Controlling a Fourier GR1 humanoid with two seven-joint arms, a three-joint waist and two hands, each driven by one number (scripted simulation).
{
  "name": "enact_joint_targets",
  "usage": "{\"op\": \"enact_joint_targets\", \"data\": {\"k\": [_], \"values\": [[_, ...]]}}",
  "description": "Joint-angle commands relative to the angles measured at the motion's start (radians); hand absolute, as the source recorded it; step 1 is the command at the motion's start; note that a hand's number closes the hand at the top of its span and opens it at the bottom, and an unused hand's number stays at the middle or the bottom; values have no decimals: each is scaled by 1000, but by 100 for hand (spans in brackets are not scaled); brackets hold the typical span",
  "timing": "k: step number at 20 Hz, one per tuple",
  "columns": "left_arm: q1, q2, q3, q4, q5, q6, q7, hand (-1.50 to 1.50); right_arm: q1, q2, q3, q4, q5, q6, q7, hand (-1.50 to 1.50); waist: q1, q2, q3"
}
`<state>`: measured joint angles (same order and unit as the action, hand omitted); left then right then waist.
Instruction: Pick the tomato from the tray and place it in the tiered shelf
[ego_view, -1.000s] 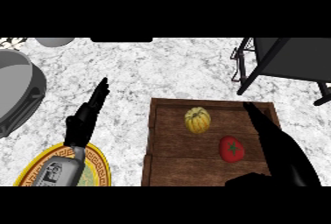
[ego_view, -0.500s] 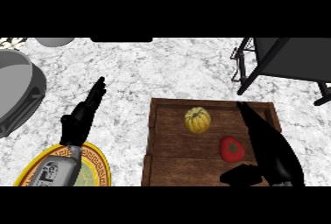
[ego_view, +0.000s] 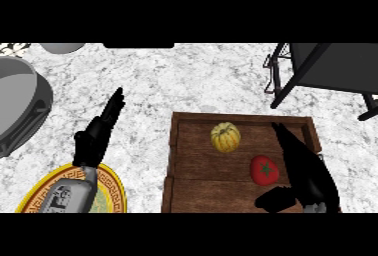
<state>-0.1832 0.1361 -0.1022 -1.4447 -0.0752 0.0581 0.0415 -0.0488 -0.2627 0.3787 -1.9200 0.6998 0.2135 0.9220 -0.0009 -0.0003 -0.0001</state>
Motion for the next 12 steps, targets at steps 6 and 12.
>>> {"op": "enact_joint_targets", "data": {"k": [6,12], "values": [[-24,7,52,-23,-2,-57,37,0,23,65,-30,-1,40,51,-36,-150,0,0,0],[5,-39,36,-38,-48,-15,30,0,-21,95,-65,141,75,37,-111,-150,2,0,0]]}}
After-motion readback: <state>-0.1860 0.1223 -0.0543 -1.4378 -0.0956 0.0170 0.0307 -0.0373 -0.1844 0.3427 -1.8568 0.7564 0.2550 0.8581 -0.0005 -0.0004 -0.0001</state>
